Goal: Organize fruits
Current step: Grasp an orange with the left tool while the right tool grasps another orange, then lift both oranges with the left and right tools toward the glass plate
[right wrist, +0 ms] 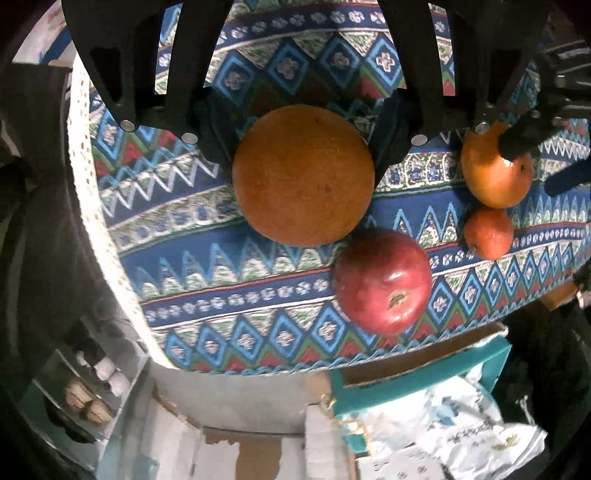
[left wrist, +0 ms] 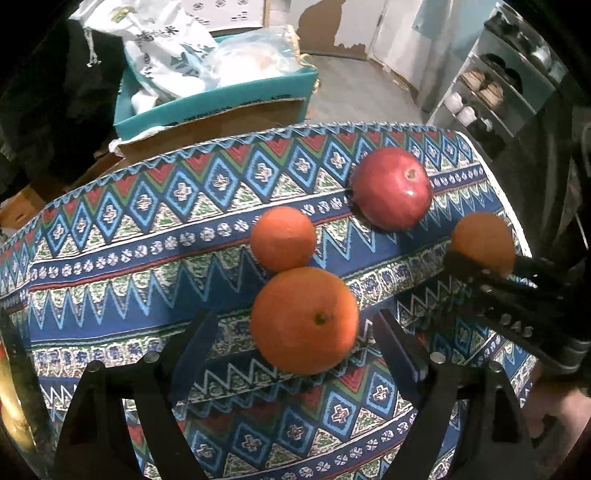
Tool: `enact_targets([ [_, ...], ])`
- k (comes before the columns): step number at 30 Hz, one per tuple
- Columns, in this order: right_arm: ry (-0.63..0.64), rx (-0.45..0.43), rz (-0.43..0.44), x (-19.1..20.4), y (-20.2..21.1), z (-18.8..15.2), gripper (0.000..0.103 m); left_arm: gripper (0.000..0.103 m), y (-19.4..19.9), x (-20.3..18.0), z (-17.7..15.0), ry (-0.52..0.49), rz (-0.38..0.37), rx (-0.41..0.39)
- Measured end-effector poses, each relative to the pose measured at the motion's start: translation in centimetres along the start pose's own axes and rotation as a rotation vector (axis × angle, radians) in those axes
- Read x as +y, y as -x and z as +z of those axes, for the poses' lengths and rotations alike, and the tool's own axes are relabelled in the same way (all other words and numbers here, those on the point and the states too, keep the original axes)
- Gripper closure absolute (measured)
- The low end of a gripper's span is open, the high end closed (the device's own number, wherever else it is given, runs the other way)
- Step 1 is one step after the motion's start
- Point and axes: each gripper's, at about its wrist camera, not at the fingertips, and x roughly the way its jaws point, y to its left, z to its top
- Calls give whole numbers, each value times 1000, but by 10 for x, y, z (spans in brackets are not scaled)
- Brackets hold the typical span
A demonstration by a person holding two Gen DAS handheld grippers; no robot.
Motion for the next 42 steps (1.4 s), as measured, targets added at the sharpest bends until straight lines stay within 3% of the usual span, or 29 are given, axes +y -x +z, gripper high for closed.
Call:
enact_targets([
  [9,14,-17,-59,0,8,-4,39,16,-21,-5,-2,-14,34,25],
  [16,25,-14,-59,4,9,-8,39,33,-30,-8,-5,-40,7,48],
  [21,35,-18,-52,8,12,-7,39,34,-27,-10,-8,-56,26,42],
  [42,82,-104,-22,36,48,0,39,34,45,24,-21,-49,63,-69],
])
